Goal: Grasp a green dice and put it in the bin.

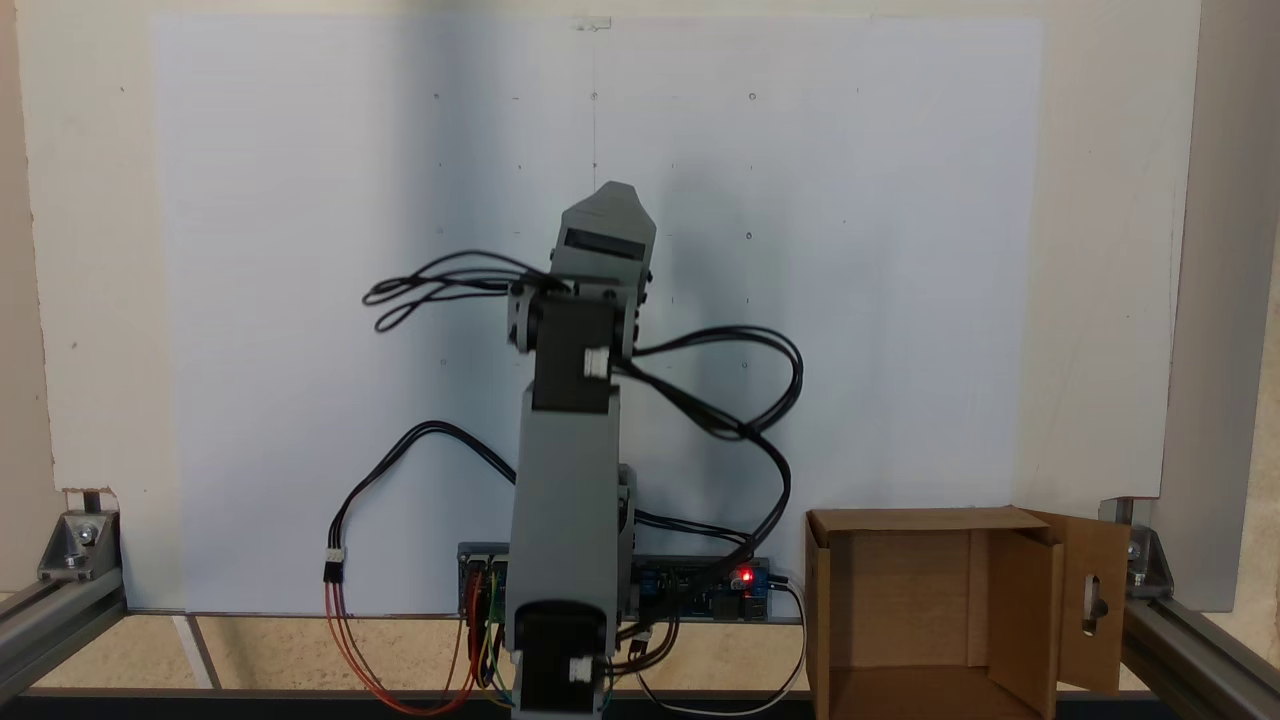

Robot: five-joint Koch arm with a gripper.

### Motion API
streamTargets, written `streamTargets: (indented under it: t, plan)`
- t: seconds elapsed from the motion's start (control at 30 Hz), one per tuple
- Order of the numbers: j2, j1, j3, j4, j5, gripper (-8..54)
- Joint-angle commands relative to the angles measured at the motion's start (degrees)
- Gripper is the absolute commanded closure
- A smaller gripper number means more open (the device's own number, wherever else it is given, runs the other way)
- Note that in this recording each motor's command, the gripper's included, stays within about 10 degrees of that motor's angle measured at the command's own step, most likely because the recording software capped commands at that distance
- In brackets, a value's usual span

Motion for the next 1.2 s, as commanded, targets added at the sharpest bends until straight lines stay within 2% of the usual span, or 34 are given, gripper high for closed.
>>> streamTargets:
  t: [0.0, 0.77, 1.17]
  plan:
    - [-0.70, 0.00, -3.52, -0.97, 1.93, 1.3]
    - [-2.20, -6.42, 2.99, -2.99, 1.93, 1.4]
    - [-3.16, -6.06, 10.02, -13.80, 1.93, 1.6]
